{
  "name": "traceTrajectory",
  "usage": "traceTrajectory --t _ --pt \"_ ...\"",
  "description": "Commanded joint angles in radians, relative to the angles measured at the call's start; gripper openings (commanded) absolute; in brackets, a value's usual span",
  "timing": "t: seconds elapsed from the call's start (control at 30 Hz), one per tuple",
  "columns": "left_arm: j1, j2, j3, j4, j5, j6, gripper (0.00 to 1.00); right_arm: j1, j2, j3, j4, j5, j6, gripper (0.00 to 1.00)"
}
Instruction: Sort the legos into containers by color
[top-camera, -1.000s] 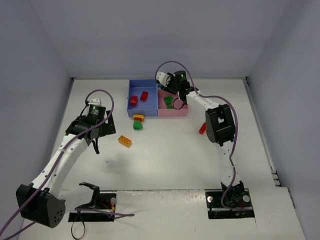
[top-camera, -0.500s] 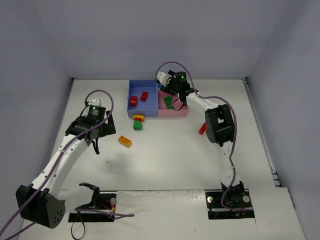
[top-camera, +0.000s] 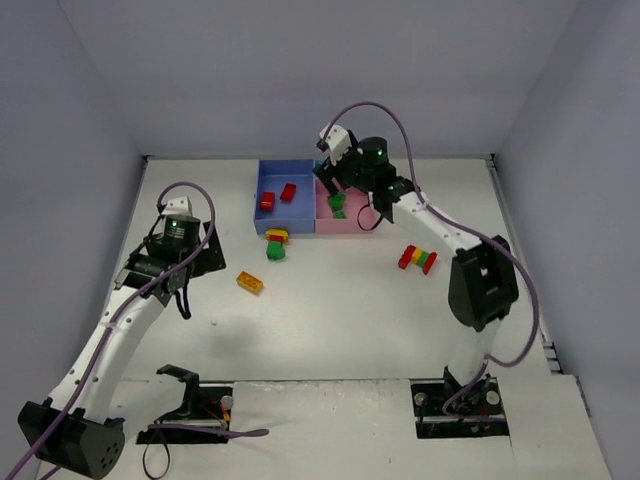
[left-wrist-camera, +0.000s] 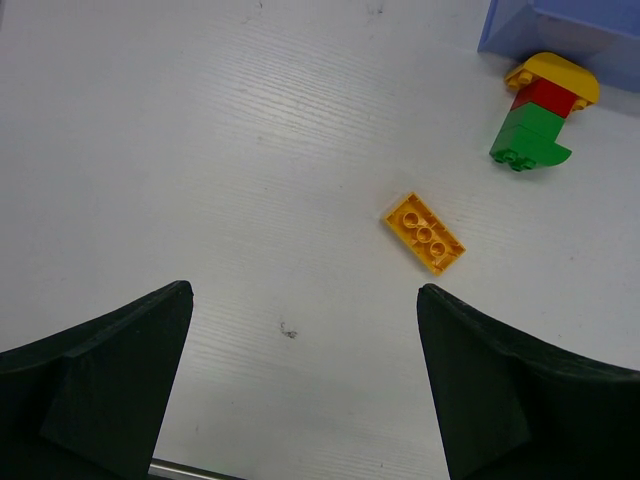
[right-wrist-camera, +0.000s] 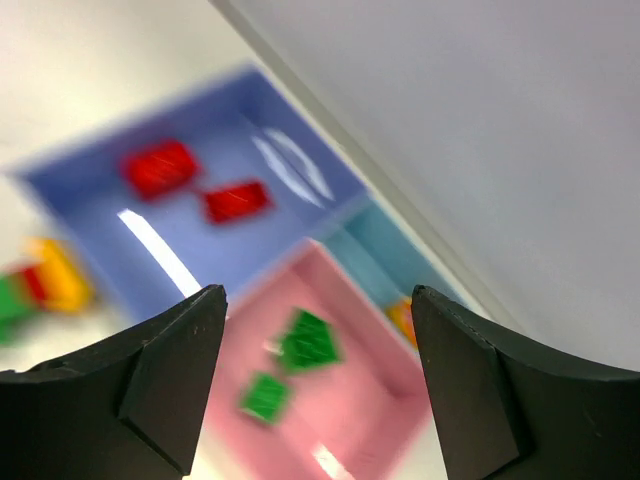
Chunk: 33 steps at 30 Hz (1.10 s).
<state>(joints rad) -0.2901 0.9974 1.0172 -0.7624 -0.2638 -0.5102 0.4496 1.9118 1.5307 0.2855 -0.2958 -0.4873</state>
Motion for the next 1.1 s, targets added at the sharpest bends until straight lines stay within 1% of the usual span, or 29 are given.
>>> traceTrajectory --t 0.0,0.17,0.23,0.27,0.4,0.53,0.73,0.87,0.93,1.03,1.07 --pt "0.008 -0.035 0.046 -0.005 -0.023 -0.002 0.87 0.119 -0.134 -0.071 0.027 -0.103 0.193 0.72" --pt "0.008 -0.078 0.057 -0.032 -0.020 0.004 0.87 0.300 -0.132 -0.167 0.020 -0.100 0.363 0.76" --pt "0.009 -0.089 0.064 -0.052 -0.022 0.006 0.87 0.351 -0.117 -0.196 0.030 -0.089 0.403 0.77" --pt "0.009 -0.103 0.066 -0.060 -0.022 0.007 0.87 0.398 -0.099 -0.204 0.038 -0.063 0.412 0.77" --pt "0.009 -0.140 0.066 -0.094 -0.020 0.009 0.87 0.480 -0.027 -0.213 0.089 -0.011 0.470 0.76" --pt "0.008 -0.187 0.066 -0.129 -0.026 0.015 0.87 0.524 0.070 -0.170 0.103 0.040 0.486 0.76" --pt "0.009 -0.236 0.064 -0.144 -0.032 0.015 0.87 0.535 0.179 -0.130 0.133 0.103 0.486 0.75" --pt "0.009 -0.238 0.069 -0.150 -0.031 0.013 0.87 0.538 0.222 -0.093 0.139 0.099 0.478 0.70" --pt "0.008 -0.238 0.066 -0.146 -0.025 0.013 0.87 0.541 0.239 -0.081 0.139 0.101 0.461 0.62" --pt "0.008 -0.233 0.057 -0.141 -0.018 0.012 0.87 0.540 0.251 -0.072 0.135 0.096 0.446 0.56" --pt "0.008 -0.232 0.057 -0.138 -0.017 0.012 0.87 0.541 0.250 -0.072 0.133 0.090 0.440 0.50"
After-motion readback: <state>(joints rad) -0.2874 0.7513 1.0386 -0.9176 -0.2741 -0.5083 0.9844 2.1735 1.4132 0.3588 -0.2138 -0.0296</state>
